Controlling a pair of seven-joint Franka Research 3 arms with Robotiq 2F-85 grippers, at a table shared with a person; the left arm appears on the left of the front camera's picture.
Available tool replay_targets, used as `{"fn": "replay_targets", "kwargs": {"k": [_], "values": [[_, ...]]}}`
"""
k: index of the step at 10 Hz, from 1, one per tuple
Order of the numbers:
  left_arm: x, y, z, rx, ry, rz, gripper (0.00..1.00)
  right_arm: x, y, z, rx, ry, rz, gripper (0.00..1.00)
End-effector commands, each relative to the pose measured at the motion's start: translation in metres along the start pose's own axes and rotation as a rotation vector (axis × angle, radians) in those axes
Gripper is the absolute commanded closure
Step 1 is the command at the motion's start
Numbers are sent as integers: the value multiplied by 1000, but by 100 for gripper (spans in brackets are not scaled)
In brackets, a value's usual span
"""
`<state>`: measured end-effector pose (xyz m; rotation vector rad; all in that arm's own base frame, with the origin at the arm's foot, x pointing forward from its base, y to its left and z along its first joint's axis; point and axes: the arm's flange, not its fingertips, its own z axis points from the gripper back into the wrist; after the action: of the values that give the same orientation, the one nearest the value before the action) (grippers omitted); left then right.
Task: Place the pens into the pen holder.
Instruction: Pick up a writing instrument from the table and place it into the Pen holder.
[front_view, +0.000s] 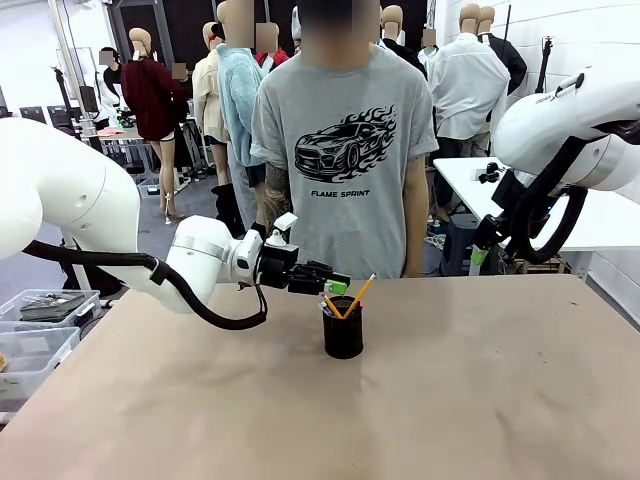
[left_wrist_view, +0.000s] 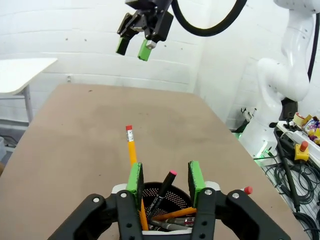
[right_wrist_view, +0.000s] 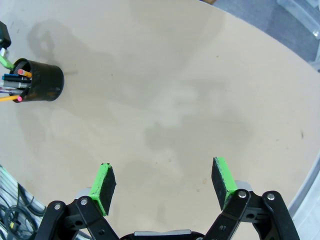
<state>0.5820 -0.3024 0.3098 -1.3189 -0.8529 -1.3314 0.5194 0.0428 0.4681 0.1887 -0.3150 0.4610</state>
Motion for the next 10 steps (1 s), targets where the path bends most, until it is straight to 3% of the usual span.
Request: {"fn": "replay_targets", "kwargs": {"k": [1,4,7,10], "values": [[13,-10,5,1,-13,-34,51,-1,-2,-1,-6,-5,12,4],[59,-58,15,76,7,-120,51,-1,-2,-1,-6,-5,12,4],[89,-127,29,152,6,-196,51,-1,-2,-1,-6,-5,12,4],[98,-175,46,424,128,-101,51,-1,-2,-1,-6,-5,12,4]]}}
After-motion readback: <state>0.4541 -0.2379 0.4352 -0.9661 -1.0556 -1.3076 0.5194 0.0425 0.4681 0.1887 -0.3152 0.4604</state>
